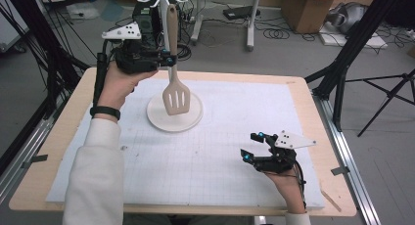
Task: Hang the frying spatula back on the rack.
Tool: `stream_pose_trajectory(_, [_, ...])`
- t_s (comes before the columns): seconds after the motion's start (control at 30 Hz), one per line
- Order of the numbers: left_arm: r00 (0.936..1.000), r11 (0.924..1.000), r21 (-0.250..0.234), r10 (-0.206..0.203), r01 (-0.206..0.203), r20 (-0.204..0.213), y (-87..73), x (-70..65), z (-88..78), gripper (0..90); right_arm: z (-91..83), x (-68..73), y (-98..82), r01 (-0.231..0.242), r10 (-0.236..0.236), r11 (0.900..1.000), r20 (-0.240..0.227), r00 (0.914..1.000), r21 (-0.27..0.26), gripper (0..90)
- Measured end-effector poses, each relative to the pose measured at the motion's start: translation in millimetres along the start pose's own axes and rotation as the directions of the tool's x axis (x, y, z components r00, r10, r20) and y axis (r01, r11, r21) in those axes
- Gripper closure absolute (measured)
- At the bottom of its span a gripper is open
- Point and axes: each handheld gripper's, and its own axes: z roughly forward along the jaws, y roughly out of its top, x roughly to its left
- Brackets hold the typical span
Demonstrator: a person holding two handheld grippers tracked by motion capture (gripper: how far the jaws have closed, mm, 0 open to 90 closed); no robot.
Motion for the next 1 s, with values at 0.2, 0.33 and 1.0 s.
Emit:
stream_pose_trajectory(0.2, [0.9998, 0.9997, 0.023, -0.003, 0.004, -0.021, 4.0, 1.0, 3.6, 78.0, -1.0, 0.4, 0.3, -0.005, 0.005, 1.0, 0.001, 1.0, -0.007, 27.4])
stream_pose_trajectory(0.33, [0.999, 0.9998, 0.015, -0.014, 0.014, -0.043, 3.7, 4.5, 1.9, 78.0, -1.9, 0.2, 0.3, -0.005, 0.005, 1.0, -0.003, 1.0, -0.01, 27.4])
stream_pose_trajectory(1.0, [0.9942, 0.9984, 0.04, -0.035, 0.039, -0.102, -3.7, 11.3, 7.5, 77.5, -1.3, 1.0, -0.2, 0.002, -0.002, 1.0, -0.002, 1.0, -0.007, 27.5])
